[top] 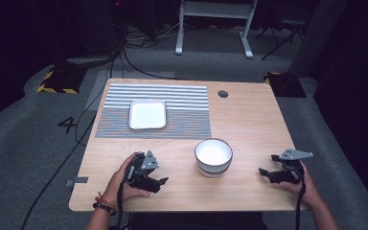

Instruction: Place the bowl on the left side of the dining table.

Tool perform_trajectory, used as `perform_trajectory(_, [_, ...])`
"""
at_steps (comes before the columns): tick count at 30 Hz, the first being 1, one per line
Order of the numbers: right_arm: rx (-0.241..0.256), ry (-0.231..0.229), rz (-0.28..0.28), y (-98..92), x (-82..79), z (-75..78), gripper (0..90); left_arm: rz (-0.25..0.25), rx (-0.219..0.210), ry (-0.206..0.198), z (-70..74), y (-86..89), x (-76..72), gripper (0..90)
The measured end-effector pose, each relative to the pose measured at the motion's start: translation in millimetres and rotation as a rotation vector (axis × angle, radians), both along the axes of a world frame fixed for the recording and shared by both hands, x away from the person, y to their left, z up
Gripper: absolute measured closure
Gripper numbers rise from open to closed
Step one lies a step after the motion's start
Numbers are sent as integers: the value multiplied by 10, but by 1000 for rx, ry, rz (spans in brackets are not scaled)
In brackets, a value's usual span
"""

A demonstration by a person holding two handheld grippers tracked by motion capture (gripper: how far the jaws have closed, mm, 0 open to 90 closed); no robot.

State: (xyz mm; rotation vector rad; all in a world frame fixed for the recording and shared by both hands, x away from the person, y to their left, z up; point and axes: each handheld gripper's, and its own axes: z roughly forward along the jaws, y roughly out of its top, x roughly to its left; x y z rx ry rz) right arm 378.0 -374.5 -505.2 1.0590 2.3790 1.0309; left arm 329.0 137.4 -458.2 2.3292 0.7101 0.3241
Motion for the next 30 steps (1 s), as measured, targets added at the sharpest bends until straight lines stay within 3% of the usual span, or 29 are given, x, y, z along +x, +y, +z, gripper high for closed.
perform_trajectory(4, [1,-1,-2,2,-1,-1,133,-49,5,-40,129,-231,67,178])
perform_trajectory(11, [1,-2,-2,1,0,-2,133,-128,12,-45,218,-448,103,178])
perform_trajectory(30, [1,-2,-1,0,0,-1,133,-244,27,-85,386,-810,97,177])
